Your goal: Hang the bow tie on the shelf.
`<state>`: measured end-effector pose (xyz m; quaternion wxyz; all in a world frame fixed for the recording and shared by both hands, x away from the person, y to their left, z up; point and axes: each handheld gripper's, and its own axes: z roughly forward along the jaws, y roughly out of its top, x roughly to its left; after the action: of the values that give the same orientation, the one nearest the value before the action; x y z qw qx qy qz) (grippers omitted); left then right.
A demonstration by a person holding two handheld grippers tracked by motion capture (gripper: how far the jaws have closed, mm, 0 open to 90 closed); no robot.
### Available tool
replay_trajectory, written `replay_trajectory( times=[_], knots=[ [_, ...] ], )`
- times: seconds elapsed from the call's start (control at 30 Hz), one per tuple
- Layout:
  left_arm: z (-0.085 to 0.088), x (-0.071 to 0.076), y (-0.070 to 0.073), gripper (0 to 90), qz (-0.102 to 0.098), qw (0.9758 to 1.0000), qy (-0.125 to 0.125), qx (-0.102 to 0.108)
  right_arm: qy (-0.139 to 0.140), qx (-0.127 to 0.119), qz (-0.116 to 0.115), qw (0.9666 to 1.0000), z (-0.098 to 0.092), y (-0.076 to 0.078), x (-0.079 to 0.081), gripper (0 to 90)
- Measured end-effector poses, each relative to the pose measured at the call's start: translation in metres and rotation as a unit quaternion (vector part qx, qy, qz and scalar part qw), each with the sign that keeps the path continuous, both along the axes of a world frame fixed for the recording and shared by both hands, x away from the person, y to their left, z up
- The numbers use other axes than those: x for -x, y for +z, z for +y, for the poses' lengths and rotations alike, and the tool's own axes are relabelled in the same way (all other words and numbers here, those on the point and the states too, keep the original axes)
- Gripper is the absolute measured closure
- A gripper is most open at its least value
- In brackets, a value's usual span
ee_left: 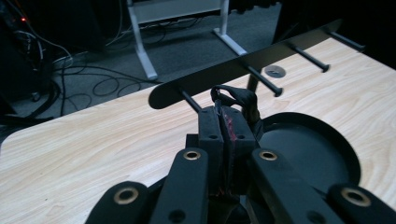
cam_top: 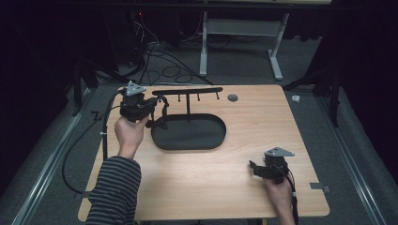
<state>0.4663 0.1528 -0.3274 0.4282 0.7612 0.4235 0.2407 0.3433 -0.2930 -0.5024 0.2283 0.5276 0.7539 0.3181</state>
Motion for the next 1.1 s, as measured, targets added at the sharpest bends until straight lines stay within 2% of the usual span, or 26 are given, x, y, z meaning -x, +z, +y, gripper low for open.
replay_trajectory(
  times=[0.33, 0.47, 0.5, 0.83, 1.1],
  knots=[
    [0.0, -0.016, -0.007, 87.7, 0.005, 0.9999, 0.016, -0.002, 0.0, 0.0, 0.001, 1.0, 0.0, 0.0, 0.0, 27.9],
    [-0.004, -0.021, -0.014, 87.6, 0.004, 0.9997, 0.021, -0.013, 0.001, 0.001, 0.0, 1.0, 0.0, 0.0, 0.0, 27.9],
    [-0.004, -0.022, -0.014, 87.6, 0.002, 0.9997, 0.022, -0.01, 0.001, 0.001, 0.0, 1.0, 0.0, 0.0, 0.0, 27.9],
    [0.0, -0.021, -0.012, 87.4, -0.008, 0.9992, 0.036, -0.016, 0.001, 0.0, 0.0, 1.0, 0.0, 0.0, 0.0, 27.7],
    [-0.003, -0.024, -0.017, 87.3, -0.002, 0.9989, 0.041, -0.023, 0.002, 0.0, 0.0, 1.0, 0.0, 0.0, 0.0, 27.7]
  ],
)
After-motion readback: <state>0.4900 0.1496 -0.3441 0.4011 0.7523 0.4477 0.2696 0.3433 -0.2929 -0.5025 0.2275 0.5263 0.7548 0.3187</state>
